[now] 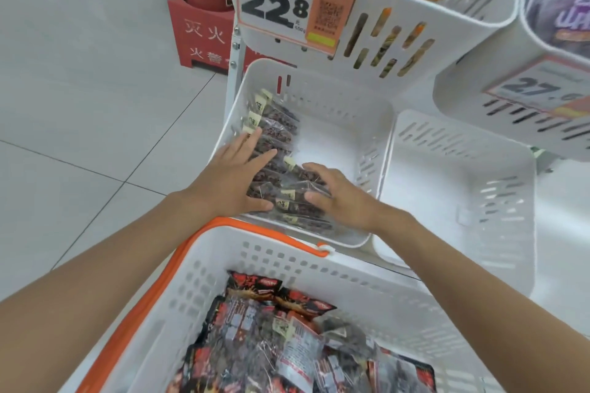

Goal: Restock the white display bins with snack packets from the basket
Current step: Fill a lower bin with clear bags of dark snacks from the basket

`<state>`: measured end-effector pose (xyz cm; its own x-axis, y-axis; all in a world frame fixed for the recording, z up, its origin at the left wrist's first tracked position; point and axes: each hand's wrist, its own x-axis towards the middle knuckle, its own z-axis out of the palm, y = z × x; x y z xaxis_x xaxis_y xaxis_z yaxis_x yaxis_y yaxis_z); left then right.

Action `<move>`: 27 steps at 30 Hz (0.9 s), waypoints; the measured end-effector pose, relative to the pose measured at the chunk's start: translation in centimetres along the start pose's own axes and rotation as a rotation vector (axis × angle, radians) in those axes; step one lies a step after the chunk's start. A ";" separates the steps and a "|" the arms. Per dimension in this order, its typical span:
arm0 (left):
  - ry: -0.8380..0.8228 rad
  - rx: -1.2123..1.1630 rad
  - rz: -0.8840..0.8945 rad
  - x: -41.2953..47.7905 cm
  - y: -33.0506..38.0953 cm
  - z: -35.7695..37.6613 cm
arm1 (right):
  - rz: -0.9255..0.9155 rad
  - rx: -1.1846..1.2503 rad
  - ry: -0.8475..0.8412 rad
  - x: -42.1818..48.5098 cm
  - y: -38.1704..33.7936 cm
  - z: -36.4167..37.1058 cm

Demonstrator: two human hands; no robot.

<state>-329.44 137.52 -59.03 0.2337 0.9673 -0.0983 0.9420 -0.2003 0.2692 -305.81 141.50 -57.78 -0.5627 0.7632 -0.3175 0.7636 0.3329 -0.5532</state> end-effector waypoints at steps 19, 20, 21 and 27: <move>0.174 -0.055 0.139 2.1 3.2 -1.4 | -0.076 -0.045 0.205 0.1 0.6 -2.5; 0.197 -0.067 0.120 2.1 3.1 -1.3 | -0.068 -0.054 0.131 0.3 0.7 -1.9; 0.229 -0.086 0.096 2.0 3.1 -1.2 | -0.041 -0.053 0.071 0.6 0.8 -1.3; 0.278 -0.116 0.023 1.9 3.1 -1.2 | 0.011 -0.040 0.010 1.5 1.0 0.2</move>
<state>-326.33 138.93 -57.27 0.1643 0.9714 0.1712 0.8997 -0.2188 0.3778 -305.94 142.84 -59.01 -0.5511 0.7726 -0.3153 0.7819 0.3462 -0.5184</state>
